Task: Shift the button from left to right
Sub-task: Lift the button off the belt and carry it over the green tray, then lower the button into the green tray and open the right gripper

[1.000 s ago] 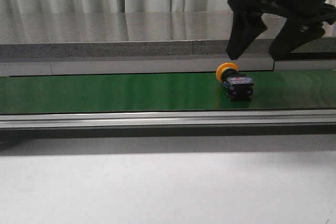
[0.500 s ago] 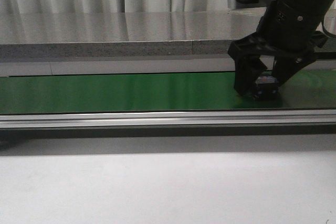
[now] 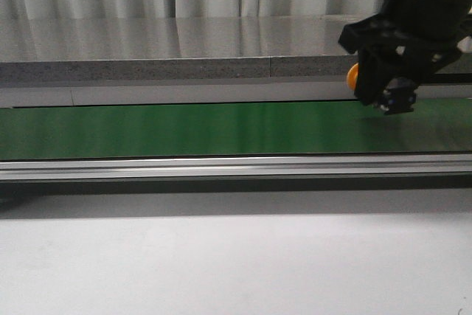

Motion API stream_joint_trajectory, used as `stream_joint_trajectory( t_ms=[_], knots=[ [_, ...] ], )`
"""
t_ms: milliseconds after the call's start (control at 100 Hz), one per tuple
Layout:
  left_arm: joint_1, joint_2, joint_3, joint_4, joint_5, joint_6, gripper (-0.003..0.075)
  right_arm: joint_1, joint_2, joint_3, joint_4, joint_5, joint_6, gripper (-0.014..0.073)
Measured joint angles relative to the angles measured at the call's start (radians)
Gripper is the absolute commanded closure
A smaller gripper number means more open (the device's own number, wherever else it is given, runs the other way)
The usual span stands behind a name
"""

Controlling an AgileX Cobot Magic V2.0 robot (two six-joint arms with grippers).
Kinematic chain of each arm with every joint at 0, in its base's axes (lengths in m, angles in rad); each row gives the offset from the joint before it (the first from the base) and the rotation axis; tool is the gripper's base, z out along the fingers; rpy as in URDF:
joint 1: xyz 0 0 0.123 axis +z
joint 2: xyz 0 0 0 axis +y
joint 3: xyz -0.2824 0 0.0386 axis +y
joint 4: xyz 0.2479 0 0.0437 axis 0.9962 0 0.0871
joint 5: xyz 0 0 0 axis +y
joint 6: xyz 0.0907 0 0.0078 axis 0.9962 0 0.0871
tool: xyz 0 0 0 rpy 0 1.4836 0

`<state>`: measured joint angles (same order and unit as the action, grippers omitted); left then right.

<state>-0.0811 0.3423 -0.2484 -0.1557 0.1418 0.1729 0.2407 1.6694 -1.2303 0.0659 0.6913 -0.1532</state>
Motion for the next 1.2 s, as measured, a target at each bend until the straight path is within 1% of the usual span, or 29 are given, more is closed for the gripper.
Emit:
stream_joint_trajectory(
  t_ms=[120,270,340,450,590,800,1200],
  knots=[
    [0.0,0.0,0.0,0.0,0.0,0.0,0.0741,-0.084,-0.056,0.0,-0.032,0.0,0.0,0.0442],
    [0.0,0.0,0.0,0.0,0.0,0.0,0.0741,-0.249,-0.083,0.0,-0.144,-0.033,0.0,0.0442],
    [0.0,0.0,0.0,0.0,0.0,0.0,0.0741,-0.328,-0.081,0.0,-0.177,-0.061,0.0,0.0442],
    [0.0,0.0,0.0,0.0,0.0,0.0,0.0741,-0.437,-0.073,0.0,-0.195,-0.105,0.0,0.0442],
    [0.0,0.0,0.0,0.0,0.0,0.0,0.0741,-0.529,-0.049,0.0,-0.199,-0.143,0.0,0.0442],
    [0.0,0.0,0.0,0.0,0.0,0.0,0.0741,-0.599,0.019,0.0,-0.201,-0.155,-0.018,0.0442],
    [0.0,0.0,0.0,0.0,0.0,0.0,0.0741,-0.606,0.175,0.0,-0.201,-0.135,-0.017,0.0439]
  ],
)
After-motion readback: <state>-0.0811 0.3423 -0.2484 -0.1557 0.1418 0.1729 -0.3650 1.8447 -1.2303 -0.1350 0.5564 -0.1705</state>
